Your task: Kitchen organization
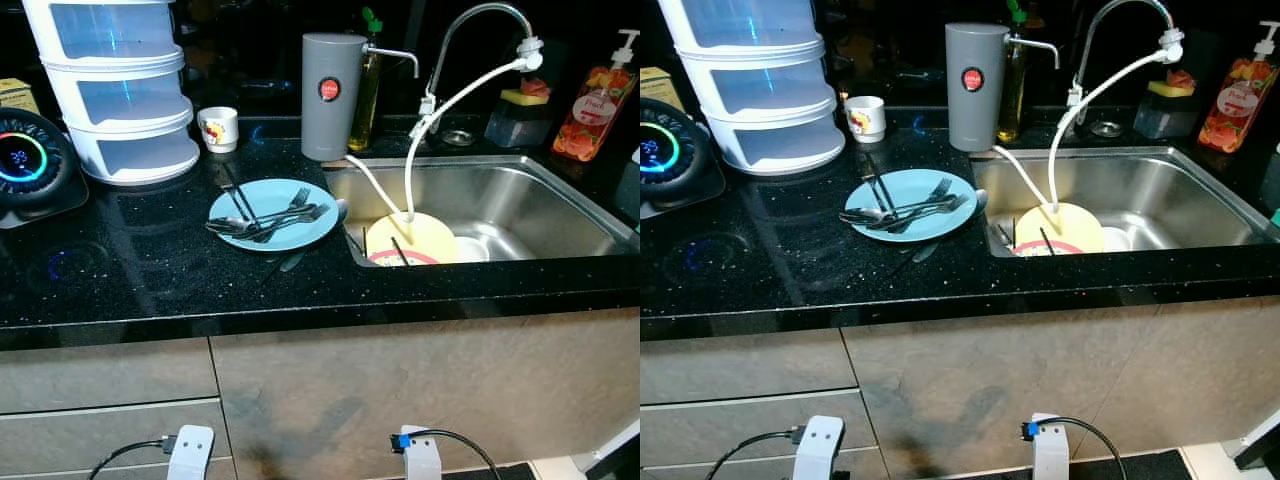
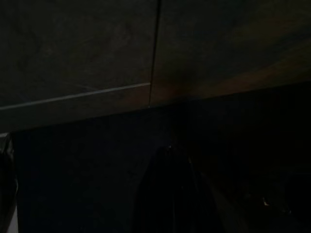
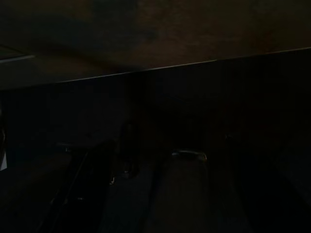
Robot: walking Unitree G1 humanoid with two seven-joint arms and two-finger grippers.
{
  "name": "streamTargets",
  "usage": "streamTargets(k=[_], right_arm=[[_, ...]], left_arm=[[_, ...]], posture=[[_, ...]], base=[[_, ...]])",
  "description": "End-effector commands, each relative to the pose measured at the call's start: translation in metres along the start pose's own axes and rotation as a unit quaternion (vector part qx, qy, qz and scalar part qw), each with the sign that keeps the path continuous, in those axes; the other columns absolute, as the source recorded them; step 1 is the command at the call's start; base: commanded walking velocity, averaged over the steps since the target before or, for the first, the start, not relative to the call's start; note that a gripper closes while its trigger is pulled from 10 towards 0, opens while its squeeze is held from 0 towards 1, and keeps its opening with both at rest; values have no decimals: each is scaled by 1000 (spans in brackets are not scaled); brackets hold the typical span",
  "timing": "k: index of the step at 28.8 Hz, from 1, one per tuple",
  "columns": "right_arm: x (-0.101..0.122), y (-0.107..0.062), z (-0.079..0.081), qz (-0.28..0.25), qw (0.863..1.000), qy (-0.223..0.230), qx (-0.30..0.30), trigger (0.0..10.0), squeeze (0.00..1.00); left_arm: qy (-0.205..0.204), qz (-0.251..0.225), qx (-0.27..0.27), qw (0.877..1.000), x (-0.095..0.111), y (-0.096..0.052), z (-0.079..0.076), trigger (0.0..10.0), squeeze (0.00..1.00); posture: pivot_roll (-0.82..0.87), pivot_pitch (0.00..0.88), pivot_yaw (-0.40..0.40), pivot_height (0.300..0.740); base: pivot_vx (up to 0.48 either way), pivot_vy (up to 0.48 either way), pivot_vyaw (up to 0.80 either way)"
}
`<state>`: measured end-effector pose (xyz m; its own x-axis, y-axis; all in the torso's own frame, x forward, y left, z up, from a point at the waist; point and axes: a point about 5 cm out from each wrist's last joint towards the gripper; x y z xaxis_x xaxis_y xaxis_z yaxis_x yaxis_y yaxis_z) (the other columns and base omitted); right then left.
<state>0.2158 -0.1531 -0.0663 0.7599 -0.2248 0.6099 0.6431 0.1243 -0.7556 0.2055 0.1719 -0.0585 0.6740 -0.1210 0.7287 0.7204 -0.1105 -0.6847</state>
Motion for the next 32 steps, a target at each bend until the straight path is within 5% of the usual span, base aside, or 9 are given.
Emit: streamTargets(k=[1, 24, 32], right_arm=[[-1, 1, 3, 2, 1000, -5, 9, 10000, 0], [-1, 1, 3, -2, 1000, 4, 14, 10000, 0], [-10, -1, -1, 5, 1000, -1, 7, 10000, 0]], left_arm=[[-7, 1, 7, 1000, -2, 0, 0, 10000, 0], [-19, -9, 0, 1000, -3, 2, -1, 10000, 0], [-5, -5, -14, 1000, -10, -1, -5, 10000, 0]], posture=[[51, 84, -7, 740], [58, 95, -2, 740], [47, 183, 14, 740]], base=[[0, 0, 0], [0, 0, 0], [0, 0, 0]])
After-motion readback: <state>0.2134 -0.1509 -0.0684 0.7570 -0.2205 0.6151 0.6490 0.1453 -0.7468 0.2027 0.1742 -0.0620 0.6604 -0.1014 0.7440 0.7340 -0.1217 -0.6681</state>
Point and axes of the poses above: a point about 5 cm out from each wrist's last joint towards the gripper, its own y axis pointing out of the wrist towards the gripper, its own x axis along the axis of the wrist's last joint, z = x × y, and after that the axes turned 7 degrees about y, right-handed
